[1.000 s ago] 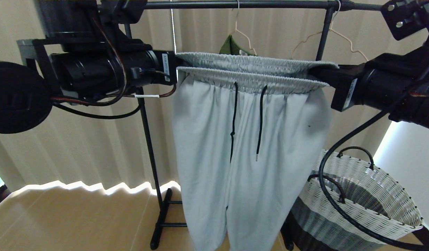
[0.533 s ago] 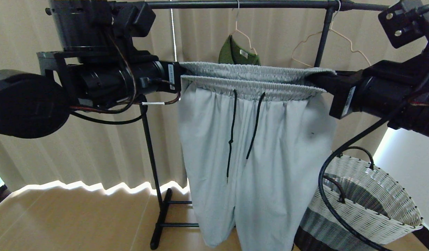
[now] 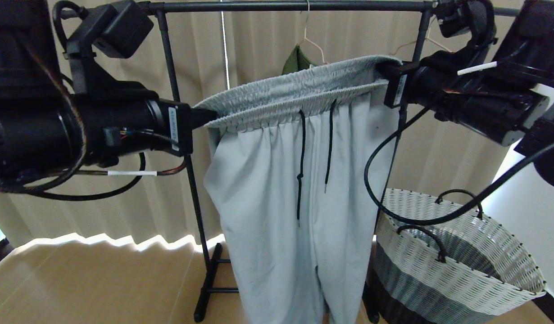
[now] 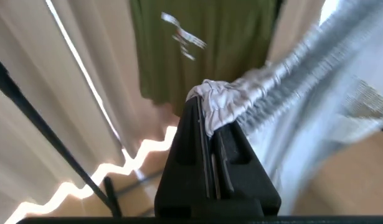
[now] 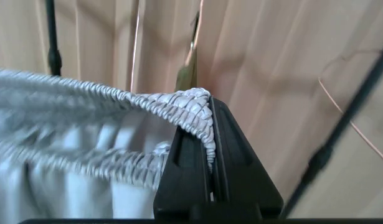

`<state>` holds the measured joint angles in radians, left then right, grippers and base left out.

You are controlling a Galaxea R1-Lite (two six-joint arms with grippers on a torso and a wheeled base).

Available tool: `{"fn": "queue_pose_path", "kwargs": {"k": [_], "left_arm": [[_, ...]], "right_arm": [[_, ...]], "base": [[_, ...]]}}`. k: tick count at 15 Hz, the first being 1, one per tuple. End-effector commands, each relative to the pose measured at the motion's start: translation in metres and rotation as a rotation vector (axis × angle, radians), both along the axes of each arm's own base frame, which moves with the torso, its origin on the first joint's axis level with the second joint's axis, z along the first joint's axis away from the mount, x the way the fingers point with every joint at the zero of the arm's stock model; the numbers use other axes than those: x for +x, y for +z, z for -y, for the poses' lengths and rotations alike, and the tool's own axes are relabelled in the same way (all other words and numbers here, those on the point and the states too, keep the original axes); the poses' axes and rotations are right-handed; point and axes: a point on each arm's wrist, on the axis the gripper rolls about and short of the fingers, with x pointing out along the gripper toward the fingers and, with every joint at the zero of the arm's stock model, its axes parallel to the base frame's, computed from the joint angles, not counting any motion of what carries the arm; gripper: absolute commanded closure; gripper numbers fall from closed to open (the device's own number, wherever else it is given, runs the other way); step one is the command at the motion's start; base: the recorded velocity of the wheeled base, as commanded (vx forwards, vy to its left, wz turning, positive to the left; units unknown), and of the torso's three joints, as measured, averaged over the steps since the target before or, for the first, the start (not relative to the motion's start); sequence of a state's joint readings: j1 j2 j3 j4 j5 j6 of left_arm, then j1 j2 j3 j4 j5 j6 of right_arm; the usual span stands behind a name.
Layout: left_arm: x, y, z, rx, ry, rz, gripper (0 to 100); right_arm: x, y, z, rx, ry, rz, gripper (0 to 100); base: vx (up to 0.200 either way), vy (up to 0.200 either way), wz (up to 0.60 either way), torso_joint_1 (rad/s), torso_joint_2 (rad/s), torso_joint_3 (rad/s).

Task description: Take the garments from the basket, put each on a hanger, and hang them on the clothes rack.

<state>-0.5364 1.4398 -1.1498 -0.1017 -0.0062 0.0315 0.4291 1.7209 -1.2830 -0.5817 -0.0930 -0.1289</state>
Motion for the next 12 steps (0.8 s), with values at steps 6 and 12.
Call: {"fn": "queue_pose_path", "kwargs": {"k": [6, 12], "left_arm": [[-0.047, 0.000, 0.001, -0.025, -0.115, 0.036, 100], [0.042, 0.006, 0.022, -0.053, 0.015, 0.121, 100]], "right_arm": [[0.011, -0.008, -0.011, -0.005, -0.003, -0.024, 100], [-0.062, 0.017, 0.024, -0.014, 0.003, -0.040, 100]], "base": [[0.000, 0.000, 0.00, 0.000, 0.00, 0.000], [0.000, 0.000, 0.00, 0.000, 0.00, 0.000]]}}
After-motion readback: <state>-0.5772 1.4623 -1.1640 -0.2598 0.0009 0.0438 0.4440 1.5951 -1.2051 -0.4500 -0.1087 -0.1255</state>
